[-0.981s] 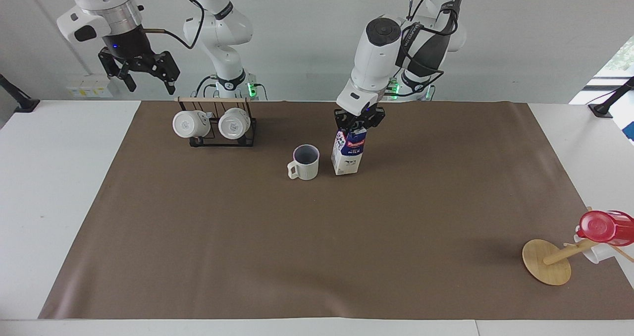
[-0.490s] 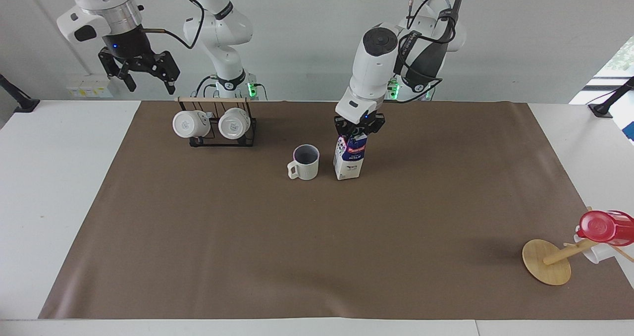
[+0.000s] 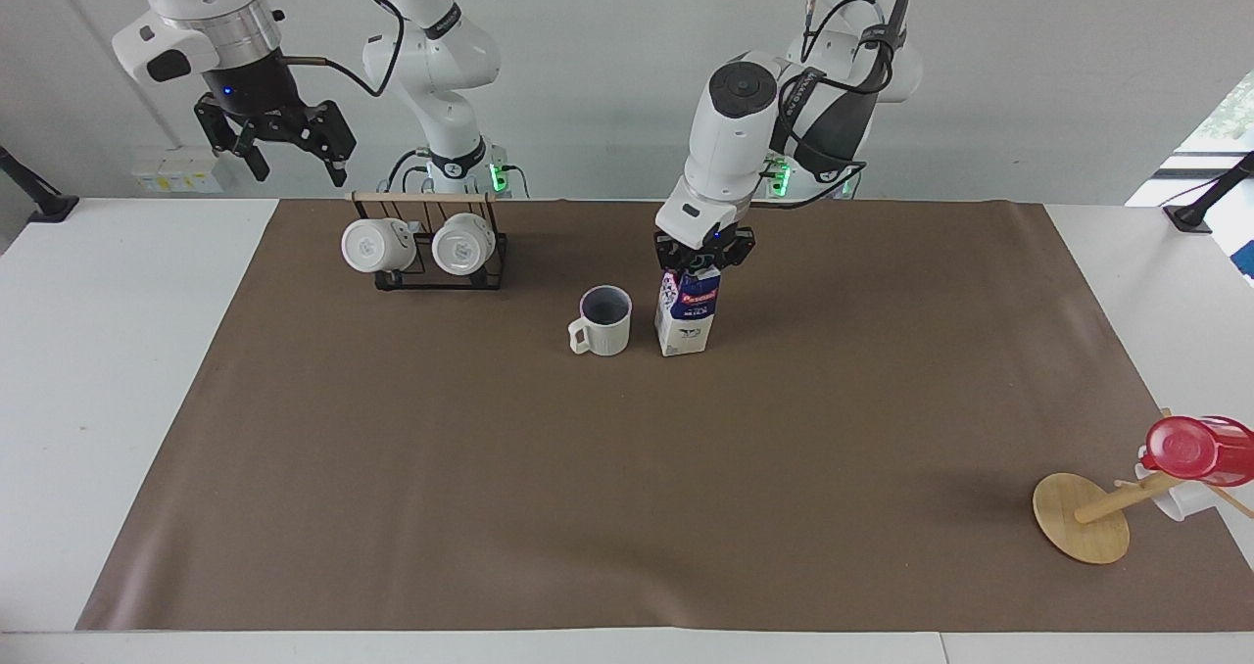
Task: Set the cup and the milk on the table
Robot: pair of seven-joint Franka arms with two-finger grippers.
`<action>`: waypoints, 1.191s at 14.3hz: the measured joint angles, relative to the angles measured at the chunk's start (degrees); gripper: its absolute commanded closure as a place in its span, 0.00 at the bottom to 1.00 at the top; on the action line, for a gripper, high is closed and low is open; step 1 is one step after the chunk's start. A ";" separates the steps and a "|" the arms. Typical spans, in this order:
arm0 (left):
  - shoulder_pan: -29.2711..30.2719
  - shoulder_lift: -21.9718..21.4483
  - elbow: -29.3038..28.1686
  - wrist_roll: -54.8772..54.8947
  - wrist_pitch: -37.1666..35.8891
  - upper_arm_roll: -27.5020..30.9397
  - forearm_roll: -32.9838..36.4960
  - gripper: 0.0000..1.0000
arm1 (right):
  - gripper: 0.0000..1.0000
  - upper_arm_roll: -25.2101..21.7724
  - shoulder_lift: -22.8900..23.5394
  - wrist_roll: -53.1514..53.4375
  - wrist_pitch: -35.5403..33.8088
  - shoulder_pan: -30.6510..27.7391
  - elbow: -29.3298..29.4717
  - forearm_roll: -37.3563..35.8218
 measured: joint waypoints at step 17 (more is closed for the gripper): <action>7.96 -5.61 14.74 7.41 -24.28 2.37 0.76 0.00 | 0.00 0.00 -0.04 0.00 0.00 0.00 0.00 0.00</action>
